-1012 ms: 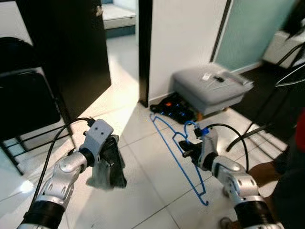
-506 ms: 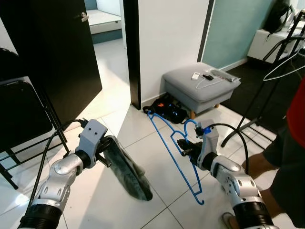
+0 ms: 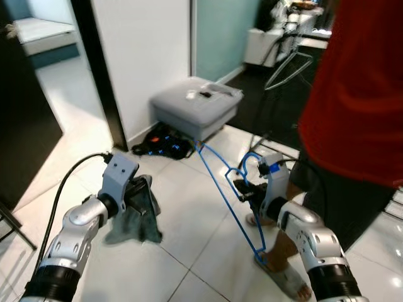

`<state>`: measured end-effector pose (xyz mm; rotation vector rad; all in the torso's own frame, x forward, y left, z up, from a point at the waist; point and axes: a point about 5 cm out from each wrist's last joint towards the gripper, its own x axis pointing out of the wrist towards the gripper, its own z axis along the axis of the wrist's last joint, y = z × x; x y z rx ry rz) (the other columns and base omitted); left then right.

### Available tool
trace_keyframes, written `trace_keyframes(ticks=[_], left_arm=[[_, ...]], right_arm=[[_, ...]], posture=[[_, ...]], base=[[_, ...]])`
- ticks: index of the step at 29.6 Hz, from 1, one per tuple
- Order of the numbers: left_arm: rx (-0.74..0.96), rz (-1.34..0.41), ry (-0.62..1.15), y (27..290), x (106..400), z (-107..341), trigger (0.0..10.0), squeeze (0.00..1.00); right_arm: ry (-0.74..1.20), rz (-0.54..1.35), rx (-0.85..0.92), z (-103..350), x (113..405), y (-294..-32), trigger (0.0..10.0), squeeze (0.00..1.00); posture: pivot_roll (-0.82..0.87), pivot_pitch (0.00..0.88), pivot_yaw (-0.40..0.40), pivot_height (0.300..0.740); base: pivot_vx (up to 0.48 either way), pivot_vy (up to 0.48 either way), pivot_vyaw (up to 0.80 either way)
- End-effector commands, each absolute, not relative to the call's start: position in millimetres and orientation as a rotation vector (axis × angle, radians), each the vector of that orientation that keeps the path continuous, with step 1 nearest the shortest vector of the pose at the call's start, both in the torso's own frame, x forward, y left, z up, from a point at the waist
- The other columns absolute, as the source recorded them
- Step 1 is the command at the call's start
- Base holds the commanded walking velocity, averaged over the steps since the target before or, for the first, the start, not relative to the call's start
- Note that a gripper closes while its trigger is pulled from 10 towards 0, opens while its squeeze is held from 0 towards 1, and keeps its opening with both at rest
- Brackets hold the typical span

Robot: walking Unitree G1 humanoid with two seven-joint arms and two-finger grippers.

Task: Hang hanger

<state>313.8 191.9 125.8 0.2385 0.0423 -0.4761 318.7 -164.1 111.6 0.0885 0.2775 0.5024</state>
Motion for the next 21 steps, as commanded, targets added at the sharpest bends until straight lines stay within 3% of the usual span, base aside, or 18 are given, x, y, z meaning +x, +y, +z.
trace_keyframes(ticks=[1, 21], left_arm=[[0.238, -0.474, 0.063, 196.0, 313.1, 124.5, 10.0, 0.0], [0.245, -0.477, 0.07, 196.0, 313.2, 126.0, 10.0, 0.0]], right_arm=[[0.259, 0.509, 0.102, 116.4, 319.7, -161.9, 10.0, 0.0], [0.259, 0.512, 0.093, 117.8, 318.4, -161.6, 10.0, 0.0]], posture=[[-0.06, 0.034, 0.037, 0.74], [-0.07, 0.052, 0.045, 0.74]], base=[[0.0, 0.0, 0.0], [0.0, 0.0, 0.0]])
